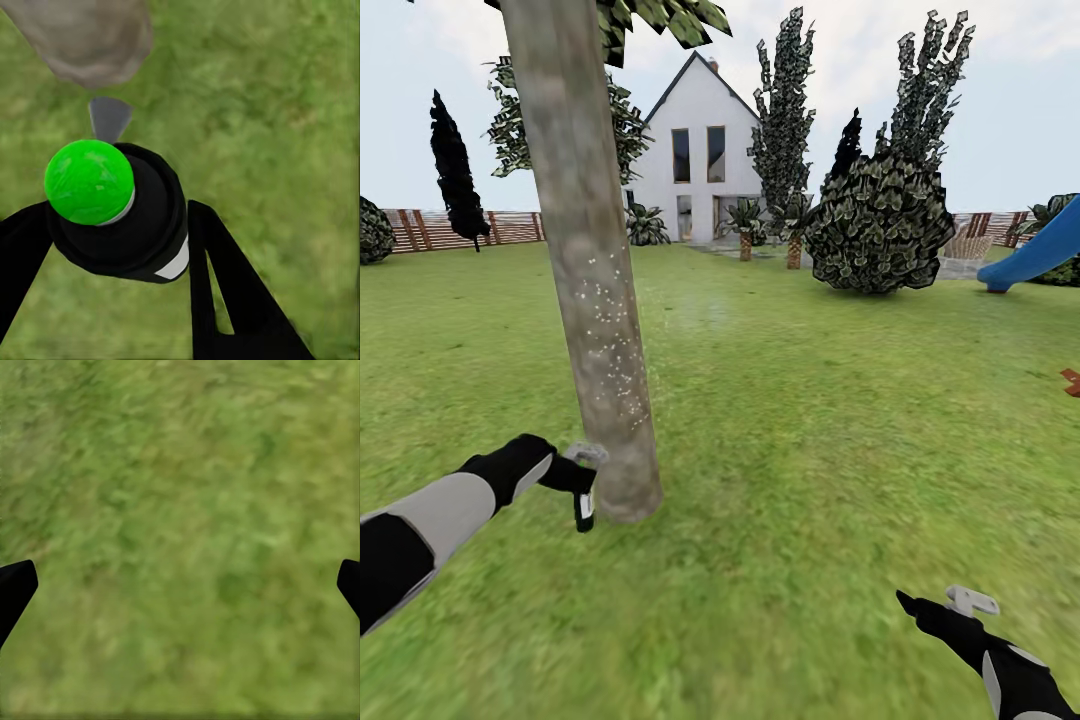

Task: In the garden, pick up the pesticide atomizer on the floor and spray pesticide onto both trees until each tree trunk is fully covered.

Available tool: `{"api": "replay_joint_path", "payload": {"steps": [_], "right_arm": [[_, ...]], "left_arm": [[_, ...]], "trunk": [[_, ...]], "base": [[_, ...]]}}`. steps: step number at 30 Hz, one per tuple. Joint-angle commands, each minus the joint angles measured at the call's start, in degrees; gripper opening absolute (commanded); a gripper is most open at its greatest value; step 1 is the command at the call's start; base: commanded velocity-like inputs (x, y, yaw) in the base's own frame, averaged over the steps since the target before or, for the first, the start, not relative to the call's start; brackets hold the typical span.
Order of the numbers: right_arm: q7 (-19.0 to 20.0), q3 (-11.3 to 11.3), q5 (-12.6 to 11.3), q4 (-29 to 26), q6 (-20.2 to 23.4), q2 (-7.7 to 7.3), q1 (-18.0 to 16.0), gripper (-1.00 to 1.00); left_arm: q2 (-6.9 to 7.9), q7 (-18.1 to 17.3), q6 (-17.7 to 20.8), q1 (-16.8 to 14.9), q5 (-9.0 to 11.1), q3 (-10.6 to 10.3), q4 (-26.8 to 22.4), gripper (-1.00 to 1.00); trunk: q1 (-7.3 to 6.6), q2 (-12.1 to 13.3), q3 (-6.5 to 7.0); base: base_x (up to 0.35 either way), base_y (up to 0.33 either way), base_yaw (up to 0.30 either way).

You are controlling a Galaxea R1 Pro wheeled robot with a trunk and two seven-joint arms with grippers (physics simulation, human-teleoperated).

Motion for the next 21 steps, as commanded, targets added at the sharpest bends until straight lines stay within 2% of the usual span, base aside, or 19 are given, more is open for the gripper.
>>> {"api": "replay_joint_path", "payload": {"steps": [1,4,6,12,17,21], "right_arm": [[0.00,0.00,0.00,0.00,0.00,0.01,0.00,1.00],[0.00,0.00,0.00,0.00,0.00,0.02,0.01,1.00],[0.00,0.00,0.00,0.00,0.00,0.02,0.01,1.00],[0.00,0.00,0.00,0.00,0.00,0.00,0.00,1.00],[0.00,0.00,0.00,0.00,0.00,0.00,0.00,1.00],[0.00,0.00,0.00,0.00,0.00,0.00,0.01,1.00]], "left_arm": [[-0.05,-0.02,1.88,-0.13,-1.09,0.13,-0.06,-1.00],[-0.39,-0.04,5.57,-0.30,-5.66,0.13,-0.85,-1.00],[-0.40,-0.05,7.85,-0.33,-6.73,0.15,-2.69,-1.00],[-0.35,-0.05,8.51,-0.35,-6.94,0.17,-4.09,-1.00],[-0.08,-0.05,8.52,-0.41,-6.95,0.16,-4.14,-1.00],[-0.18,-0.05,8.50,-0.42,-6.95,0.17,-4.15,-1.00]], "trunk": [[0.00,0.00,0.00],[0.00,0.00,0.00],[0.00,0.00,0.00],[0.00,0.00,0.00],[0.00,0.00,0.00],[0.00,0.00,0.00]], "base": [[0.000,0.000,0.000],[0.000,0.000,0.000],[-0.027,0.061,0.000],[-0.068,0.266,-0.024],[-0.004,0.309,-0.231],[0.000,0.097,-0.268]]}}
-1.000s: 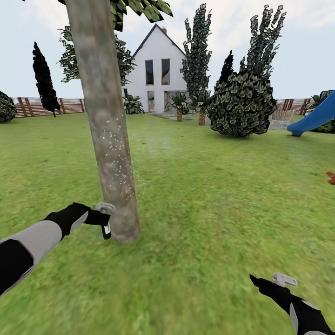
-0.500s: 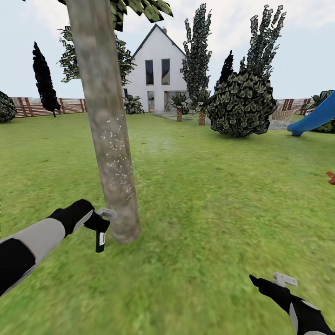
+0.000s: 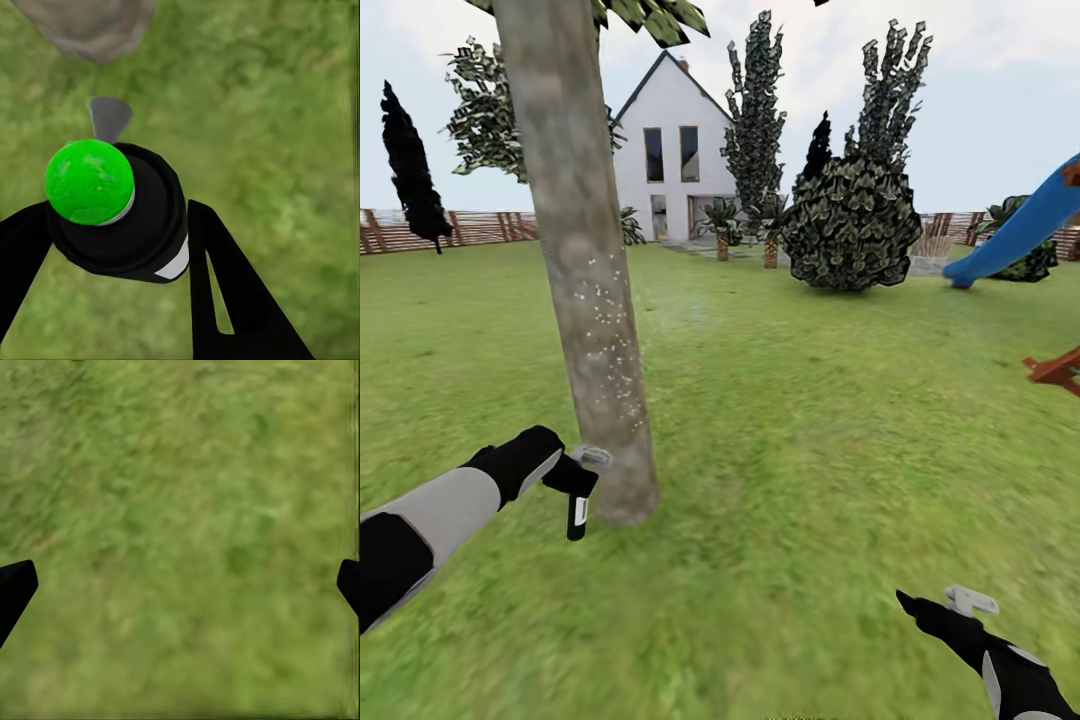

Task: In the garden, pick up the pesticide atomizer on the floor and spray pesticide onto both trees until each tree trunk is fully covered.

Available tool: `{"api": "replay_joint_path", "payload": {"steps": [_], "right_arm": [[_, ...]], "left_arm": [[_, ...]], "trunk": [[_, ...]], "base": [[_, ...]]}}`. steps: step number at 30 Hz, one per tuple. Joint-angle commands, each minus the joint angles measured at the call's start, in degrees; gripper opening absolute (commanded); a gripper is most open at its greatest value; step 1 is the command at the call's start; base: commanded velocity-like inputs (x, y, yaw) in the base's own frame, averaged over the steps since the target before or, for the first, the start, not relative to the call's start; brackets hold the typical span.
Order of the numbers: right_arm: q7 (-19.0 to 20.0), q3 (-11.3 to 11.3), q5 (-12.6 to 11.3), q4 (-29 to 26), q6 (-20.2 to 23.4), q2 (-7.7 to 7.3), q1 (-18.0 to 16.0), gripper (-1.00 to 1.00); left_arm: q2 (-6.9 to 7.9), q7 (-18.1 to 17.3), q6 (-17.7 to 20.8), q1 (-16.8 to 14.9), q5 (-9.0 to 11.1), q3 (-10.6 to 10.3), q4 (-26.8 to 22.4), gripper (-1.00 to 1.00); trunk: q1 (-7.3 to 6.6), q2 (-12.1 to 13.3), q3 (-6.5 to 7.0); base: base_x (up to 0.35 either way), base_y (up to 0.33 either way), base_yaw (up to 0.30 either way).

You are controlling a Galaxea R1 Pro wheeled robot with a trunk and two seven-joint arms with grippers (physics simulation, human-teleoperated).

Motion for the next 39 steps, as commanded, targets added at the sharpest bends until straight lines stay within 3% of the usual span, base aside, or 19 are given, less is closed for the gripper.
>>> {"api": "replay_joint_path", "payload": {"steps": [1,20,27,39], "right_arm": [[0.00,0.00,0.00,0.00,0.00,0.00,-0.01,1.00],[0.00,0.00,0.00,0.01,0.00,0.00,-0.02,1.00],[0.00,0.00,0.00,0.06,0.02,0.00,-0.02,1.00],[0.00,0.00,0.00,0.05,0.02,-0.03,-0.01,1.00]], "left_arm": [[0.00,0.01,0.00,0.00,-0.01,0.01,0.00,-1.00],[0.29,0.09,0.05,-0.38,-0.01,0.06,0.00,-1.00],[0.27,0.08,3.33,-5.08,-0.01,0.03,-0.01,-1.00],[0.17,0.08,3.74,-5.70,-0.03,0.06,-0.08,-1.00]], "trunk": [[0.00,0.00,0.00],[0.00,0.00,0.00],[0.00,0.00,0.00],[0.00,0.00,0.00]], "base": [[0.000,0.077,-0.249],[0.000,0.295,-0.065],[0.000,0.034,-0.014],[0.000,0.015,0.000]]}}
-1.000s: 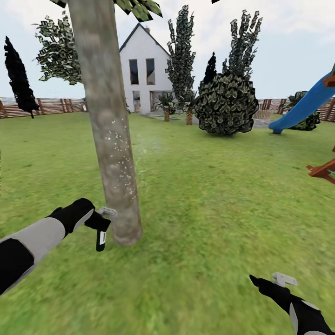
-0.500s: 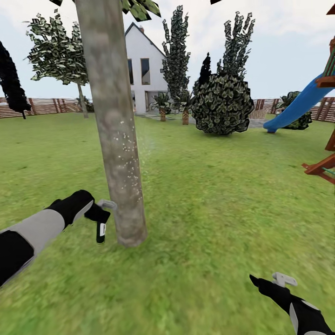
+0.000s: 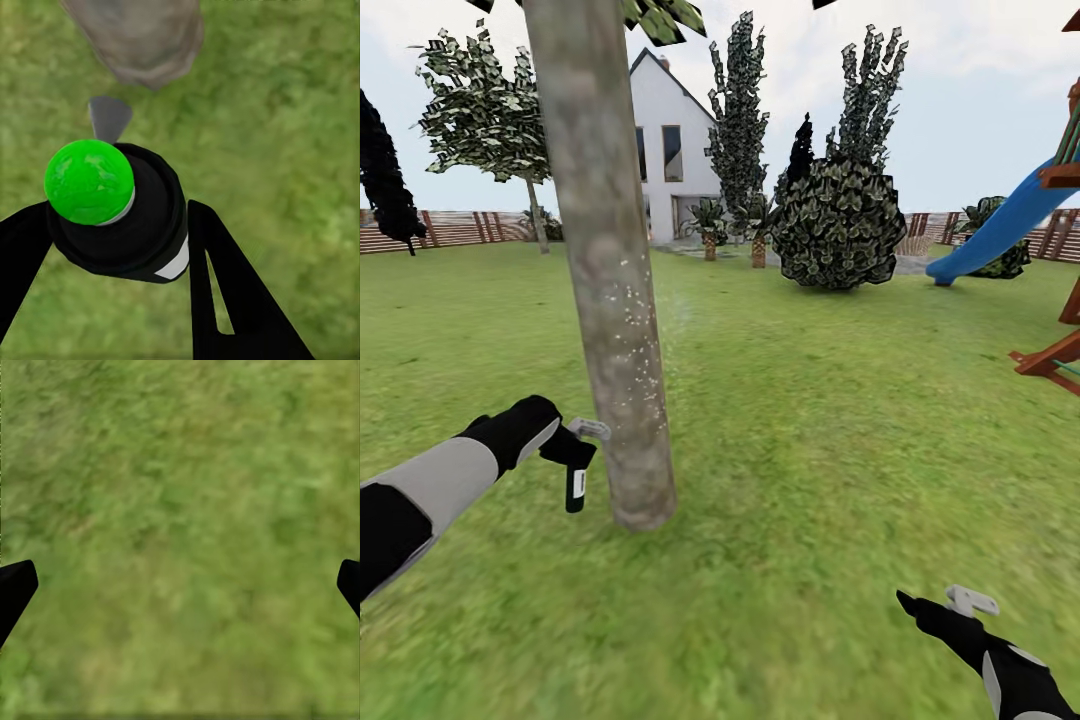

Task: In the garden, pick up the pesticide atomizer on the floor and spray pesticide onto both trees until each tree trunk is fully covered.

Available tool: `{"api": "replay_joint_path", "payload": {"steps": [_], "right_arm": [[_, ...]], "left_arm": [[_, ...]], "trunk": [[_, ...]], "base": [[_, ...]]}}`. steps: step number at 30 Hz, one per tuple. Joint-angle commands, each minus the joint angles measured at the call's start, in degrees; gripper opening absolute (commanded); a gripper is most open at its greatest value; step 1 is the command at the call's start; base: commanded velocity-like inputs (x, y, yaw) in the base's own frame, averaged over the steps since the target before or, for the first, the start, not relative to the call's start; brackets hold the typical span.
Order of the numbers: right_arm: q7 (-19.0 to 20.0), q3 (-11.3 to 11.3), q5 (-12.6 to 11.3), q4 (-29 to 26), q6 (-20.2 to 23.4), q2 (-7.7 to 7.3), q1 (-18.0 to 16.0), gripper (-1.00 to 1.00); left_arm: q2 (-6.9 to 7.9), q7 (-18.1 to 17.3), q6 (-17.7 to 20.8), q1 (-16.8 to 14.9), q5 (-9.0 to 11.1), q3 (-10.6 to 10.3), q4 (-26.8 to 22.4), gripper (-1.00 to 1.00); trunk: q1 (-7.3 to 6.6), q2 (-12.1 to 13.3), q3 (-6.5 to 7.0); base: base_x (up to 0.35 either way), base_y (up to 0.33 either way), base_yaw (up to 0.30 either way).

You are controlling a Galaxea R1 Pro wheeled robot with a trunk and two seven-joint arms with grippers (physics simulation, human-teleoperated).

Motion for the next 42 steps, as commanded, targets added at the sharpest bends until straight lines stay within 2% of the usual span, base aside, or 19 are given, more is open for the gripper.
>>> {"api": "replay_joint_path", "payload": {"steps": [1,9,17,21,23,24,26,32,33,34,36,37,39,42], "right_arm": [[0.00,0.00,0.00,-0.01,-0.01,-0.03,-0.01,1.00],[0.00,0.00,0.00,-0.05,0.00,-0.18,0.00,1.00],[0.00,0.00,0.00,-0.05,0.01,-0.21,-0.02,1.00],[0.00,0.00,0.00,-0.05,-0.01,-0.20,-0.02,1.00],[0.01,0.00,0.00,-0.05,-0.02,-0.15,0.00,1.00],[0.00,0.00,0.00,-0.05,-0.02,-0.15,-0.01,1.00],[0.00,0.00,0.00,-0.05,-0.02,-0.15,-0.02,1.00],[0.00,0.00,0.00,-0.05,-0.01,-0.16,0.00,1.00],[0.00,0.00,0.00,-0.05,-0.01,-0.15,0.00,1.00],[0.00,0.00,0.00,-0.05,-0.02,-0.15,-0.01,1.00],[0.00,0.00,0.00,-0.05,-0.02,-0.15,-0.01,1.00],[0.00,0.00,0.00,-0.05,-0.02,-0.15,-0.01,1.00],[0.00,0.00,0.00,-0.04,-0.02,-0.15,-0.02,1.00],[0.00,0.00,0.00,-0.05,-0.02,-0.16,0.00,1.00]], "left_arm": [[-0.05,0.00,-0.06,-0.01,-0.12,-0.01,0.00,-1.00],[0.09,-0.03,0.01,-0.01,-0.12,-0.08,-2.80,-1.00],[0.09,0.02,0.09,-0.01,-0.13,-0.05,-2.91,-1.00],[0.14,0.02,3.02,-0.06,-0.18,-0.08,-3.07,-1.00],[0.17,0.02,3.90,-2.24,-0.19,-0.08,-3.08,-1.00],[0.18,0.02,7.08,-3.80,-0.19,-0.09,-3.17,-1.00],[0.18,0.02,8.57,-5.58,-0.25,-0.09,-3.35,-1.00],[0.18,0.02,9.49,-10.04,-0.28,-0.17,-3.43,-1.00],[0.18,0.02,9.53,-10.21,-0.55,-0.17,-3.44,-1.00],[0.18,-0.01,9.57,-10.48,-1.68,-0.17,-3.44,-1.00],[0.07,-0.17,9.71,-11.10,-8.26,-0.05,-3.44,-1.00],[0.05,-0.25,9.74,-11.33,-9.74,-0.03,-3.44,-1.00],[0.02,-0.37,9.76,-12.33,-10.93,0.00,-3.44,-1.00],[0.00,-0.53,10.22,-14.17,-11.04,0.08,-3.44,-1.00]], "trunk": [[0.00,0.00,0.00],[0.00,0.00,0.00],[0.00,0.00,0.00],[0.00,0.00,0.00],[0.00,0.00,0.00],[0.00,0.00,0.00],[0.00,0.00,0.00],[0.00,0.00,0.00],[0.00,0.00,0.00],[0.00,0.00,0.00],[0.00,0.00,0.00],[0.00,0.00,0.00],[0.00,0.00,0.00],[0.00,0.00,0.00]], "base": [[0.000,0.245,0.000],[-0.005,0.040,-0.092],[-0.228,0.180,-0.106],[-0.118,0.091,-0.002],[-0.011,0.008,0.000],[-0.002,0.001,0.000],[-0.001,0.000,0.000],[0.000,0.000,0.000],[0.000,0.000,0.000],[0.000,0.000,0.000],[0.000,0.000,0.000],[0.000,0.000,0.000],[0.000,0.000,0.000],[0.000,0.000,0.000]]}}
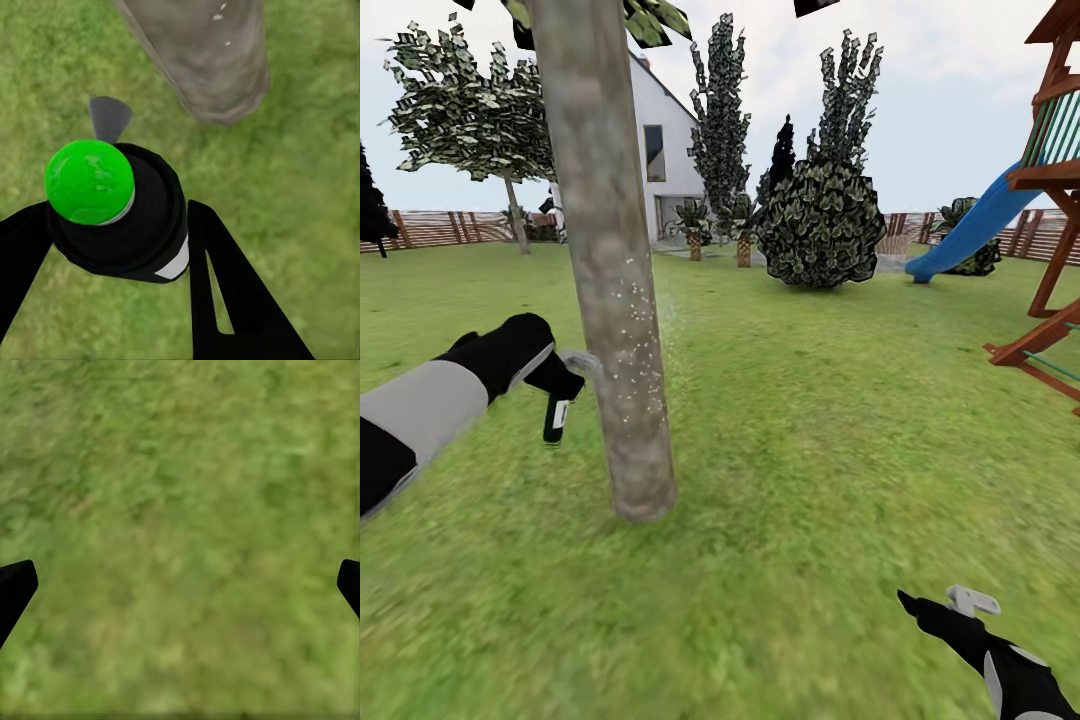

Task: In the garden, pick up the pesticide atomizer on the floor and spray pesticide onto both trees until each tree trunk is fully covered.

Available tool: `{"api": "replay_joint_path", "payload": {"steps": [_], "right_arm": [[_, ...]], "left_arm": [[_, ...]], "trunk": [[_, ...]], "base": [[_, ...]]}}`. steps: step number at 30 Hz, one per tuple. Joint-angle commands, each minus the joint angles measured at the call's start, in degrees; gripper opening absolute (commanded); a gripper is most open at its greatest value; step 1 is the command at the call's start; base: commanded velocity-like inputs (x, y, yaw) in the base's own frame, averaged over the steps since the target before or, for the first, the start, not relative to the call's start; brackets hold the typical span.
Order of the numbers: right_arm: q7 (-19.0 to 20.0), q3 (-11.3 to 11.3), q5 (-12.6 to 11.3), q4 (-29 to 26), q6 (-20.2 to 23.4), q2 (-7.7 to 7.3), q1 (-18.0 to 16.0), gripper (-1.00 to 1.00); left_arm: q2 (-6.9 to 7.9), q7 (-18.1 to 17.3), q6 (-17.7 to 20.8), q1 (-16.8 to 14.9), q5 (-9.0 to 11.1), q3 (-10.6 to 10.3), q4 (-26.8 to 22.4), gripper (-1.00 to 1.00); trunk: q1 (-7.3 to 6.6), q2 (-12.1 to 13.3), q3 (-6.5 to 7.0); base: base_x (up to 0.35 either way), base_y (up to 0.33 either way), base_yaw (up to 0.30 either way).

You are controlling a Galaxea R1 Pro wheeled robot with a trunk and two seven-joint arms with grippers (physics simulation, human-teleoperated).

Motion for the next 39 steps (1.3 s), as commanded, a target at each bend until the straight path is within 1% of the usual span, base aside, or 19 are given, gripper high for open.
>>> {"api": "replay_joint_path", "payload": {"steps": [1,3,8,10,18,20,26,28,31,35,39], "right_arm": [[0.00,0.00,0.00,0.00,0.00,0.00,-0.01,1.00],[0.00,0.00,0.00,0.00,0.00,0.01,0.00,1.00],[0.00,0.00,0.00,0.00,0.00,-0.01,-0.01,1.00],[0.00,0.00,0.00,0.00,0.00,-0.03,0.00,1.00],[0.00,0.00,0.00,0.04,0.00,0.02,-0.01,1.00],[0.00,0.00,0.00,0.07,0.00,0.02,-0.01,1.00],[0.00,0.00,0.00,0.03,0.00,-0.01,-0.01,1.00],[0.00,0.00,0.00,0.02,0.00,0.01,-0.01,1.00],[0.00,0.00,0.00,0.07,0.00,0.02,-0.01,1.00],[0.00,0.00,0.00,0.07,0.00,0.02,-0.01,1.00],[0.00,0.00,0.00,0.03,0.00,0.00,0.00,1.00]], "left_arm": [[0.00,-0.03,0.18,-0.45,0.07,-0.01,0.00,-1.00],[0.00,-0.96,0.32,-0.99,0.08,-0.01,0.00,-1.00],[-0.01,-7.25,0.37,-4.91,0.00,-0.08,0.01,-1.00],[0.00,-8.08,0.37,-5.62,-0.06,-0.09,0.00,-1.00],[0.00,-8.41,0.40,-9.48,-0.09,-0.10,0.15,-1.00],[-0.07,-8.41,0.44,-10.94,-0.02,-0.10,0.20,-1.00],[-0.09,-8.49,0.47,-13.29,0.00,-0.10,0.35,-1.00],[-0.09,-8.50,0.48,-13.64,0.00,-0.10,0.35,-1.00],[-0.09,-8.50,0.57,-15.30,0.00,-0.10,0.37,-1.00],[-0.10,-8.50,0.63,-15.99,0.00,-0.10,0.44,-1.00],[0.01,-8.50,0.71,-17.40,0.00,-0.32,0.51,-1.00]], "trunk": [[0.00,0.01,-0.01],[0.00,0.01,-0.01],[0.00,0.01,-0.01],[0.00,0.01,-0.01],[0.00,0.01,-0.01],[0.00,0.01,-0.01],[0.00,0.01,-0.01],[0.00,0.01,-0.01],[0.00,0.01,-0.01],[0.00,0.01,-0.01],[0.00,0.01,-0.01]], "base": [[0.000,0.000,0.000],[0.000,0.000,0.000],[0.000,0.000,0.000],[0.000,0.000,0.000],[0.000,0.000,0.000],[0.000,0.000,0.000],[0.000,0.000,0.000],[0.000,0.000,0.000],[0.000,0.000,0.000],[0.000,0.000,0.000],[0.000,0.000,0.000]]}}
